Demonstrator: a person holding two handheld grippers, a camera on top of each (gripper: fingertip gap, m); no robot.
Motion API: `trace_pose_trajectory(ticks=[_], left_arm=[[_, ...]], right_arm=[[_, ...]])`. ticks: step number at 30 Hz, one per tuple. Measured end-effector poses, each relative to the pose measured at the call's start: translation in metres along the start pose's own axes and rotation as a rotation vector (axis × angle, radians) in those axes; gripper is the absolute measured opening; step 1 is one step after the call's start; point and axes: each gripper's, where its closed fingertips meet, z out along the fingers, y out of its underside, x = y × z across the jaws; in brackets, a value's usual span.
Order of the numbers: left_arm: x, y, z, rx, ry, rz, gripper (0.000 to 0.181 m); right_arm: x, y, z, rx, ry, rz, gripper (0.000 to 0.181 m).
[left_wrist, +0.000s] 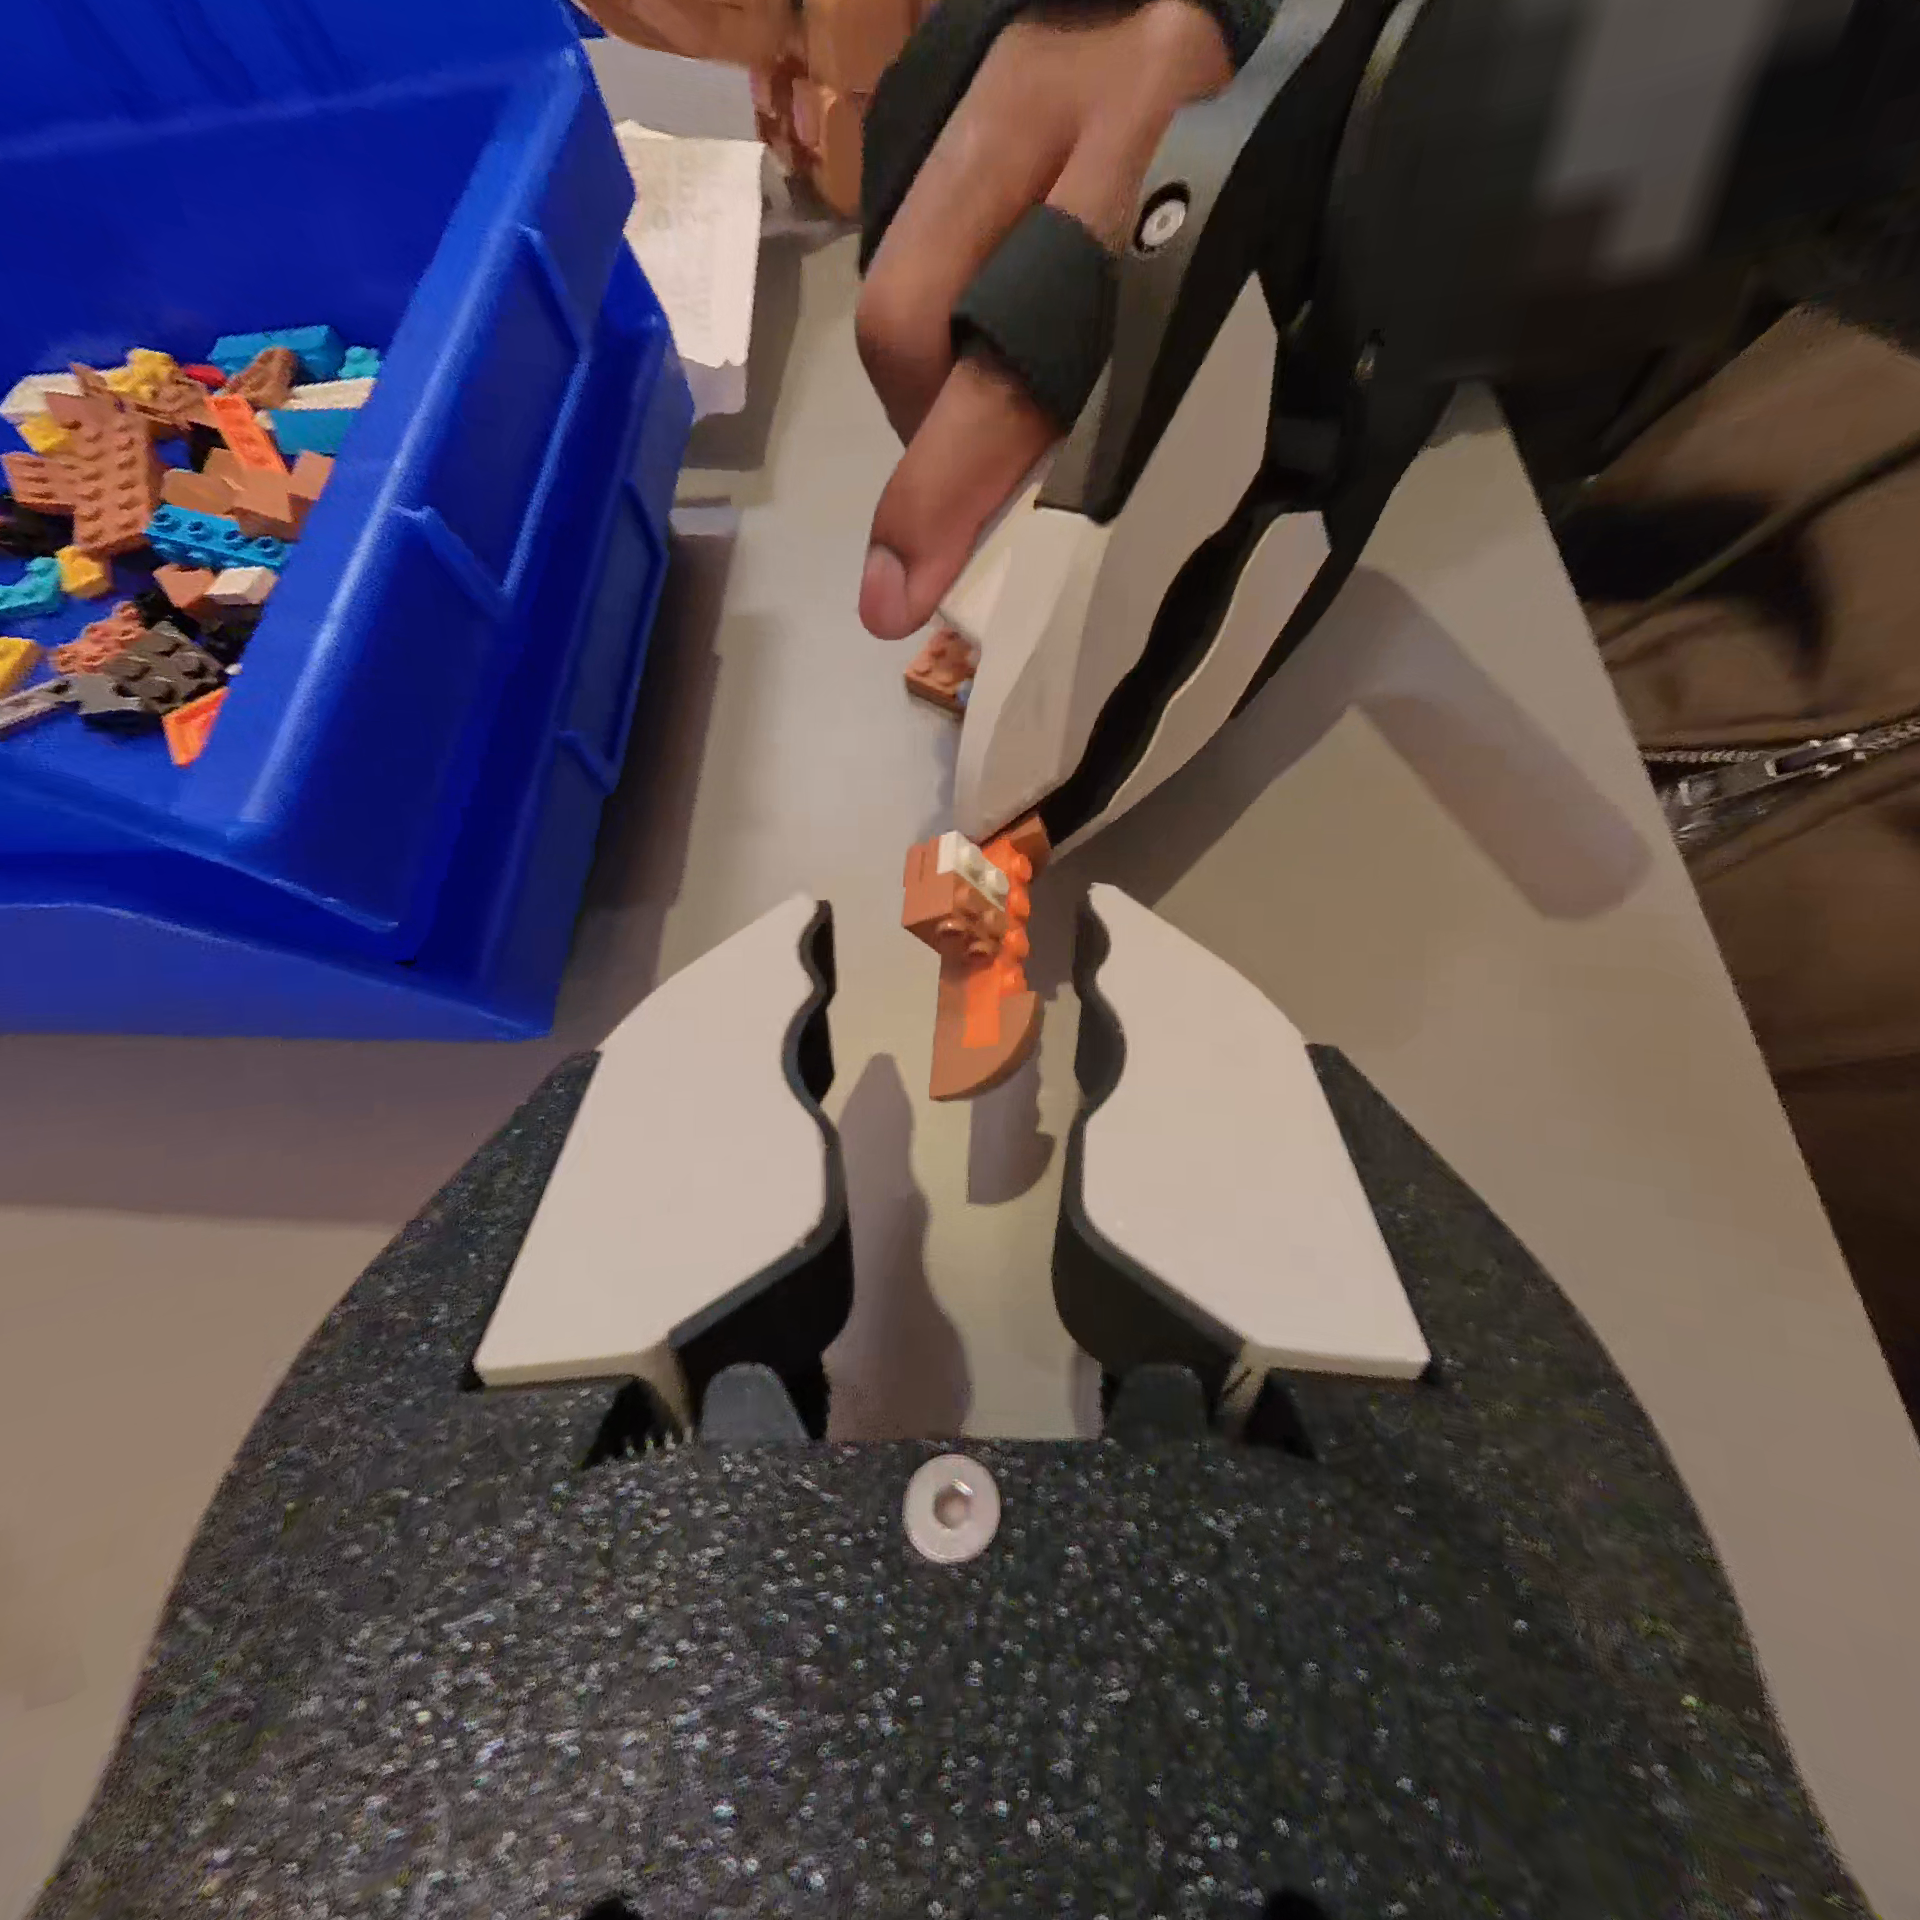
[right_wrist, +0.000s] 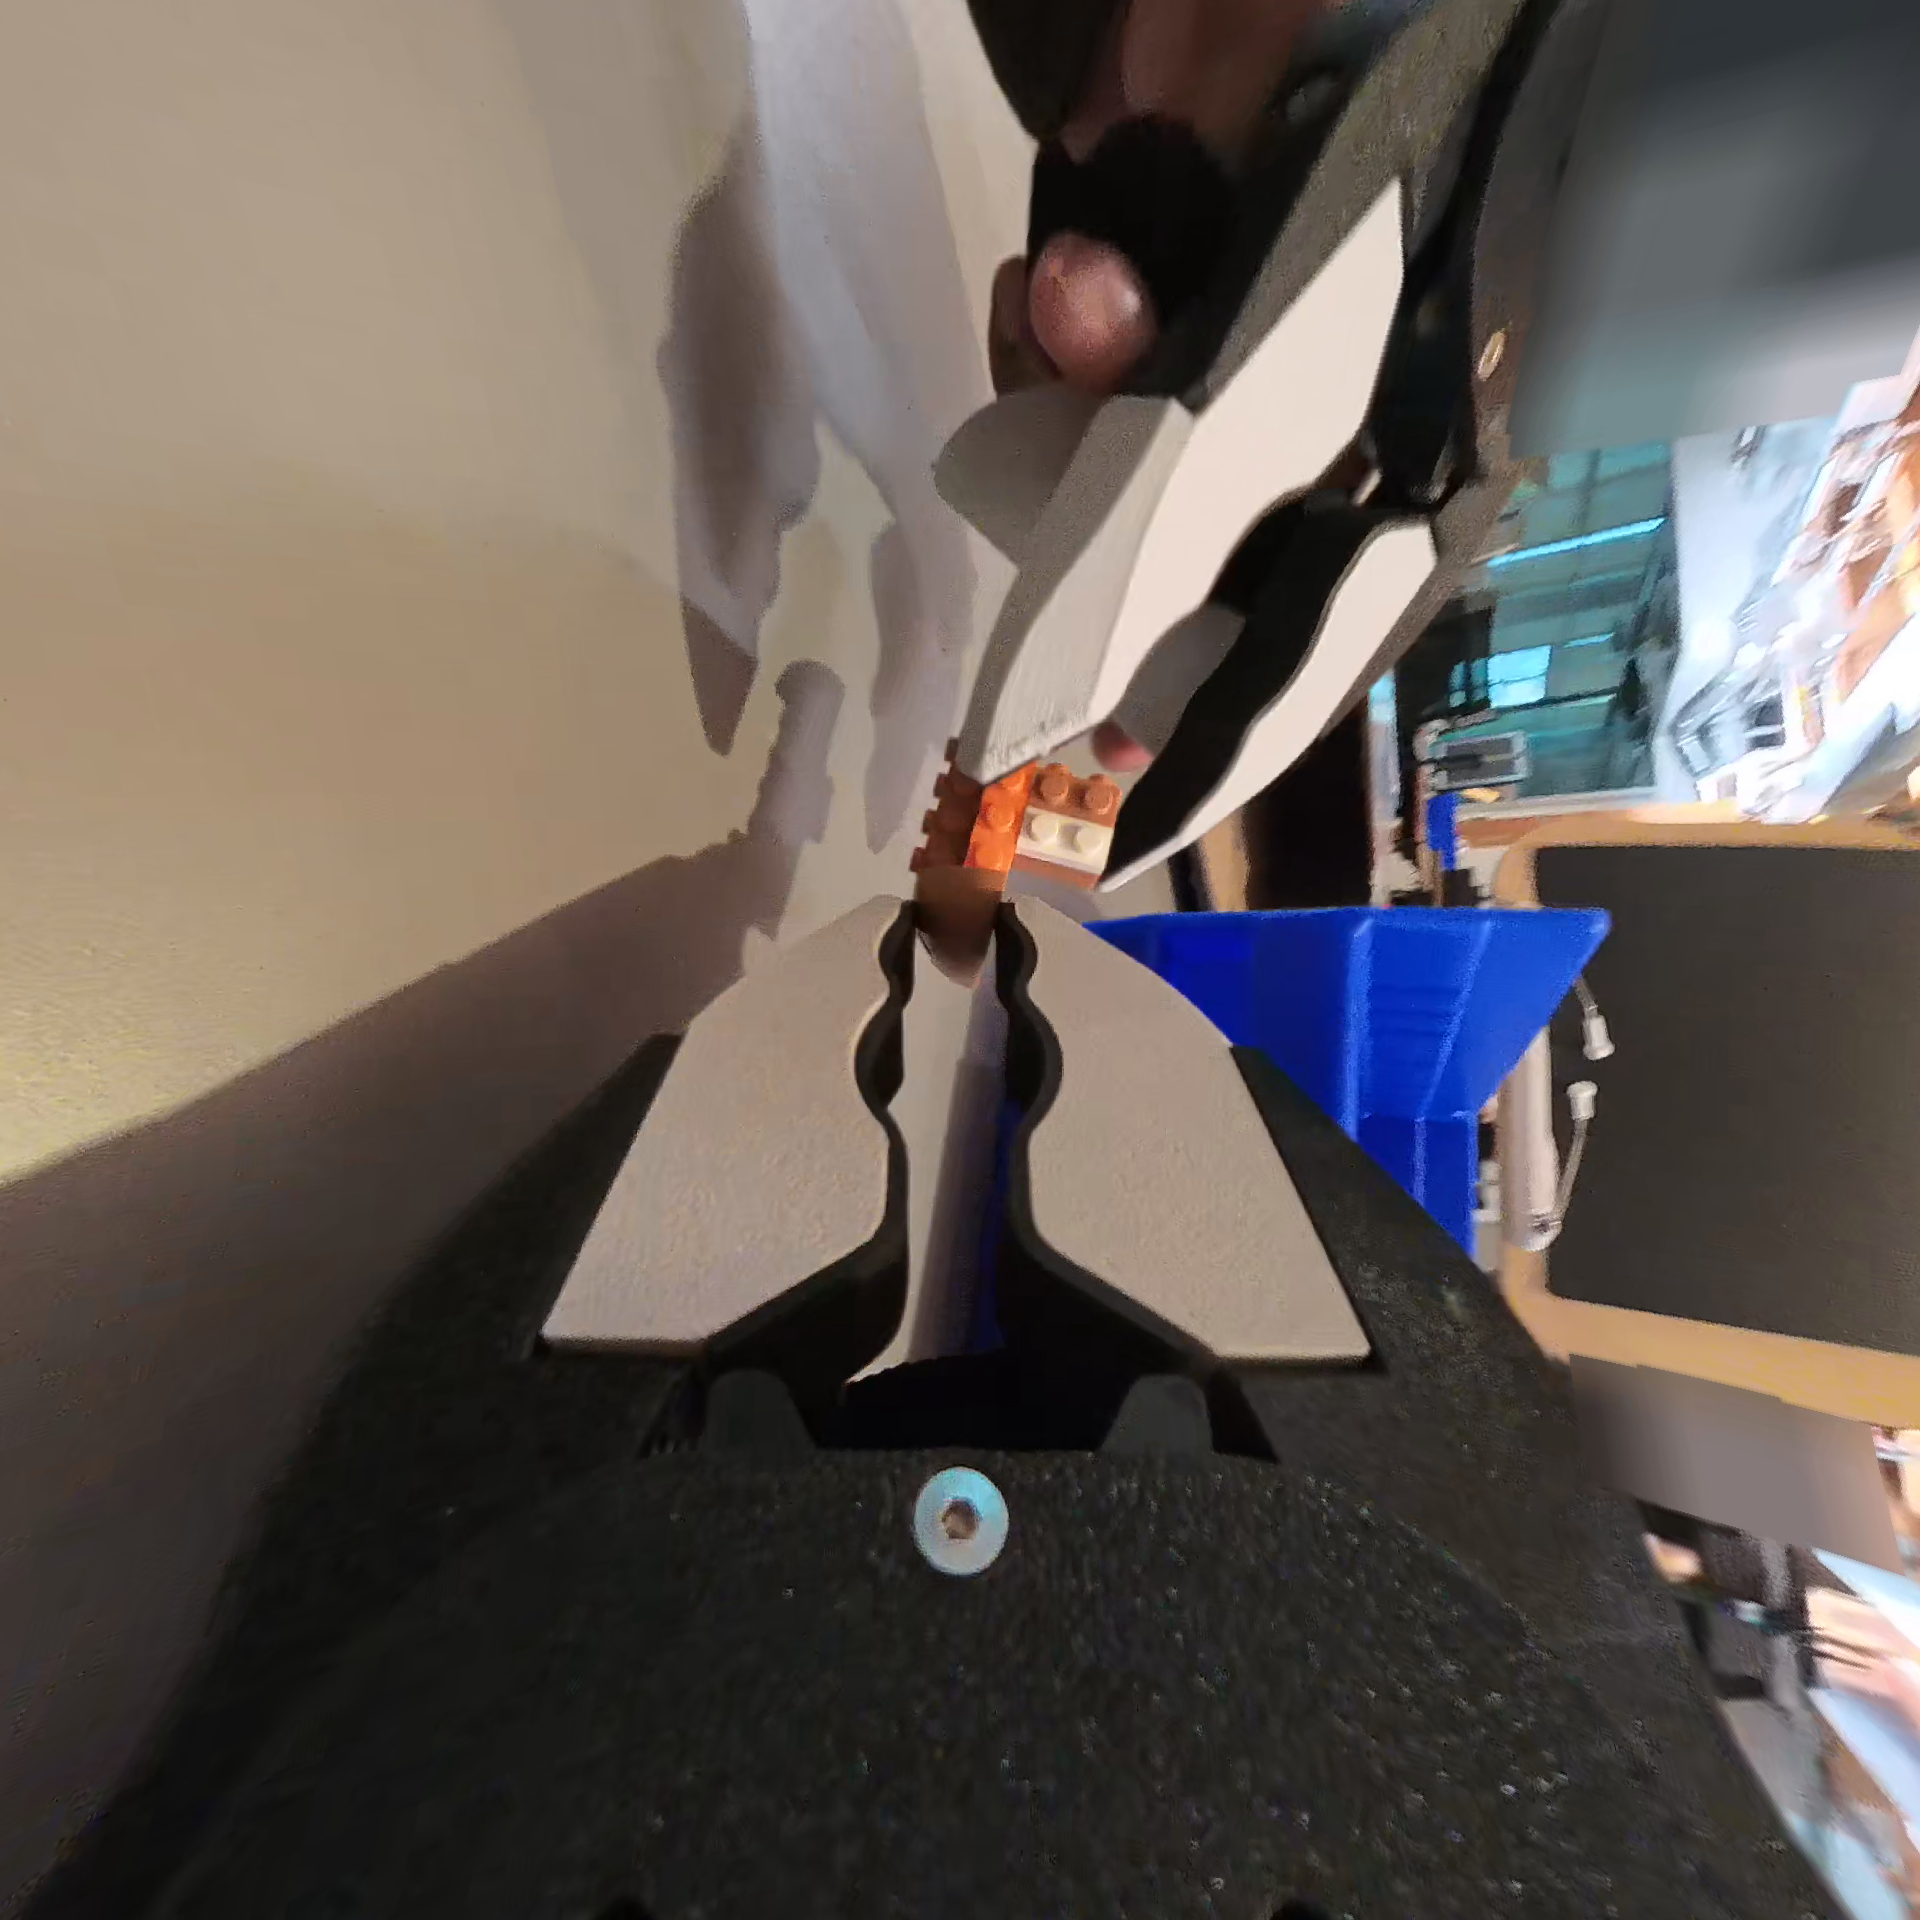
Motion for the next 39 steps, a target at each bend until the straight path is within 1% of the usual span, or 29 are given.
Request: trace_pose_trajectory(ticks=[2,4,6,8,10,12,15,17,19,21,23,25,27,29,31,36,39], left_arm=[[0.005,0.002,0.003,-0.010,0.026,0.015,0.026],[0.008,0.000,0.005,-0.003,0.033,0.047,0.022],[0.002,-0.005,0.002,0.013,-0.012,0.072,0.020],[-0.005,-0.012,-0.003,0.043,-0.072,0.102,0.018],[-0.012,-0.020,-0.008,0.068,-0.156,0.170,0.016],[-0.017,-0.030,-0.012,0.095,-0.244,0.254,0.016],[-0.023,-0.049,-0.019,0.159,-0.381,0.368,0.016],[-0.030,-0.055,-0.024,0.150,-0.509,0.472,0.016],[-0.035,-0.058,-0.029,0.116,-0.636,0.620,0.016],[-0.034,-0.060,-0.029,0.084,-0.717,0.751,0.016],[-0.031,-0.064,-0.028,0.075,-0.767,0.838,0.016],[-0.026,-0.070,-0.027,0.096,-0.785,0.891,0.016],[-0.019,-0.075,-0.026,0.118,-0.789,0.933,0.016],[-0.016,-0.076,-0.025,0.117,-0.791,0.959,0.016],[-0.014,-0.076,-0.025,0.120,-0.792,0.974,0.016],[-0.007,-0.076,-0.026,0.140,-0.734,0.955,0.015],[-0.004,-0.077,-0.027,0.176,-0.675,0.874,0.016]], right_arm=[[0.002,-0.004,-0.001,0.012,0.033,-0.056,0.015],[0.003,-0.006,-0.003,0.013,0.055,-0.103,0.015],[0.009,-0.003,-0.003,0.004,0.088,-0.083,0.015],[0.021,0.003,-0.003,-0.005,0.117,0.033,0.016],[0.035,0.009,-0.006,0.003,0.142,0.186,0.023],[0.047,0.012,-0.011,0.037,0.167,0.322,0.030],[0.060,0.013,-0.016,0.090,0.185,0.482,0.034],[0.063,0.012,-0.018,0.132,0.165,0.586,0.034],[0.067,0.009,-0.020,0.195,0.120,0.727,0.034],[0.072,0.007,-0.025,0.275,0.070,0.871,0.035],[0.076,0.004,-0.029,0.348,0.026,0.978,0.036],[0.076,0.003,-0.031,0.384,-0.014,1.038,0.036],[0.076,0.000,-0.032,0.405,-0.036,1.056,0.033],[0.075,-0.003,-0.033,0.422,-0.046,1.041,0.022],[0.075,-0.004,-0.034,0.419,-0.032,1.006,0.022],[0.072,-0.008,-0.036,0.418,-0.034,0.937,0.021],[0.072,-0.010,-0.038,0.413,-0.020,0.881,0.021]])
